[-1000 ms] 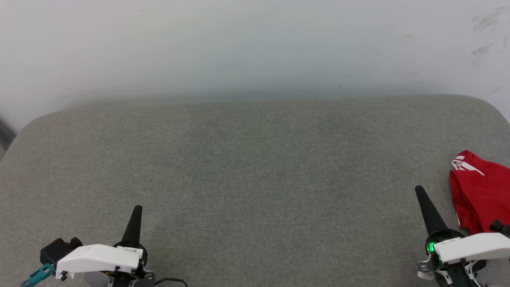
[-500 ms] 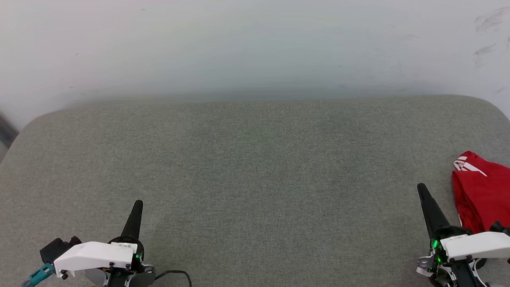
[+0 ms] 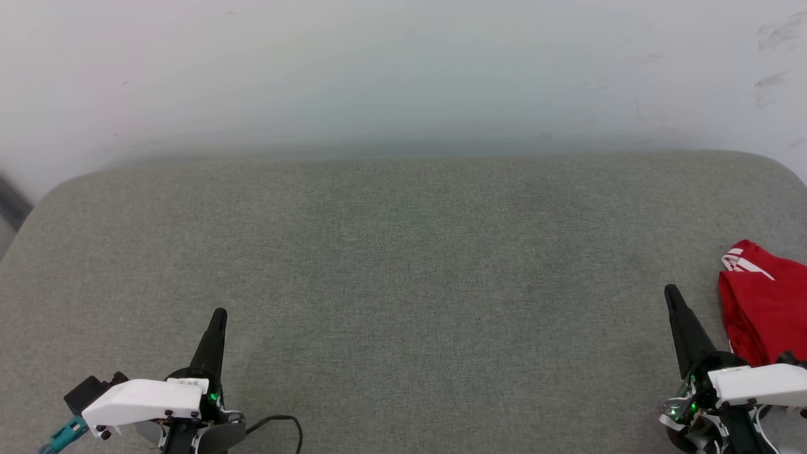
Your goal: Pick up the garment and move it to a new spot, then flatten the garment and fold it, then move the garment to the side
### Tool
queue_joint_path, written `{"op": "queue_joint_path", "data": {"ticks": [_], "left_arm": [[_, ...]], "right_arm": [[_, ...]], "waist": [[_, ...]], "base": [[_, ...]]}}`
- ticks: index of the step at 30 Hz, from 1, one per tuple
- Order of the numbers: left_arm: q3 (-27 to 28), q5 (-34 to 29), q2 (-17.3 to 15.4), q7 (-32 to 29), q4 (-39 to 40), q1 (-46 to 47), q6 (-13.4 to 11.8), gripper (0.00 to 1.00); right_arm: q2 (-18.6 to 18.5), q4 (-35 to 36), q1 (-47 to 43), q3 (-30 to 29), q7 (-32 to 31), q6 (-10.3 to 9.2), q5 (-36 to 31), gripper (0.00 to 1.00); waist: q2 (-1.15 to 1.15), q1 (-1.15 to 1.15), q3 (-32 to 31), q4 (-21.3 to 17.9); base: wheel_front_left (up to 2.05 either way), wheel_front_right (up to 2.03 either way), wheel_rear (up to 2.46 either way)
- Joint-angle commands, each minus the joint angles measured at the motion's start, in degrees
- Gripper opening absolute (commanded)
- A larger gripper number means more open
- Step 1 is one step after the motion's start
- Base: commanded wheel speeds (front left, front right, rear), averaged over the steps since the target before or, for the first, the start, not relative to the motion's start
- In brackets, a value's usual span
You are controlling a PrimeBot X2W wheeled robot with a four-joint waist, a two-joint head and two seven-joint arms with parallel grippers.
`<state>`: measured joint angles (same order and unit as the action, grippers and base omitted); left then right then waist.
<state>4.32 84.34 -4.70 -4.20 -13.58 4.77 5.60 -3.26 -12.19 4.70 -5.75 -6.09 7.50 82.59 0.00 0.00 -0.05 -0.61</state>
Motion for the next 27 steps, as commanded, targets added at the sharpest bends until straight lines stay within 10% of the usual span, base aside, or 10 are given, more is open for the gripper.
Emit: {"op": "queue_joint_path", "data": {"ticks": [1,27], "left_arm": [[0.5,0.9,0.3,-0.3,0.0,0.8,0.5,0.0],[2.4,8.1,2.0,-2.6,-0.5,1.7,2.1,0.0]], "right_arm": [[0.2,-0.1,0.7,-0.2,-0.1,-0.01,1.1,0.0],[0.5,-2.0,1.8,-0.9,-0.5,-0.02,9.9,0.0]], "waist": [[0.0,0.0,0.0,0.0],[0.0,0.0,0.2,0.6]], "base": [[0.0,0.0,0.0],[0.0,0.0,0.0]]}}
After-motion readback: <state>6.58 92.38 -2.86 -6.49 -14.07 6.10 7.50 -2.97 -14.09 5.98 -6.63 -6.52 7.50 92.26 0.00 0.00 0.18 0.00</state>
